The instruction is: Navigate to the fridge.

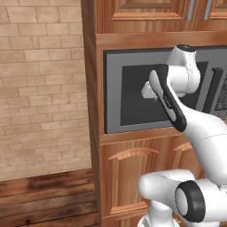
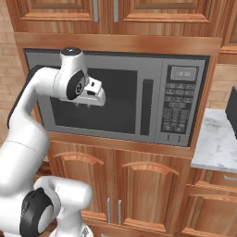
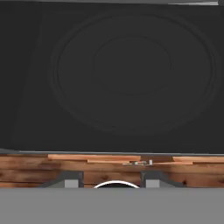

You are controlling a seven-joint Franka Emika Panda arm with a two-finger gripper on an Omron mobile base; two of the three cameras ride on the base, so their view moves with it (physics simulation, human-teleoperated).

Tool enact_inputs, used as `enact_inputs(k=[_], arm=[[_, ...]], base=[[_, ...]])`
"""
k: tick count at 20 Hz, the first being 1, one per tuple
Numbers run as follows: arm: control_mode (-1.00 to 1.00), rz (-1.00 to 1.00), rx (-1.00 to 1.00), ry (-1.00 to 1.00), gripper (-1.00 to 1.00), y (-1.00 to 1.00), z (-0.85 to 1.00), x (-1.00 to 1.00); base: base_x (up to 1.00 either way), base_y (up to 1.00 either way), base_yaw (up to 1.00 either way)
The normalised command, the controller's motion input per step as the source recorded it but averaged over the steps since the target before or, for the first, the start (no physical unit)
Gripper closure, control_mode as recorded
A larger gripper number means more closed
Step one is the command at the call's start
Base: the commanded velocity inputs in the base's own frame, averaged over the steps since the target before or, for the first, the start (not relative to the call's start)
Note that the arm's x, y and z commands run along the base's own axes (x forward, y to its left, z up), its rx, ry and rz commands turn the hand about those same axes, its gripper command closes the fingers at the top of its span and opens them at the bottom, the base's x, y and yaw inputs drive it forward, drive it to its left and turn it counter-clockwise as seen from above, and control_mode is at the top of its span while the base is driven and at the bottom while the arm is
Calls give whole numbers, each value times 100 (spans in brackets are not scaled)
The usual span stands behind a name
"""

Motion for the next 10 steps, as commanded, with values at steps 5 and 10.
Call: enact_inputs(k=[5, 10], arm=[[-100, 0, 0, 0, -100, -4, 0, -59], [-100, 0, 4, -4, -100, -2, 0, -100]], base=[[0, 0, 0], [0, 0, 0]])
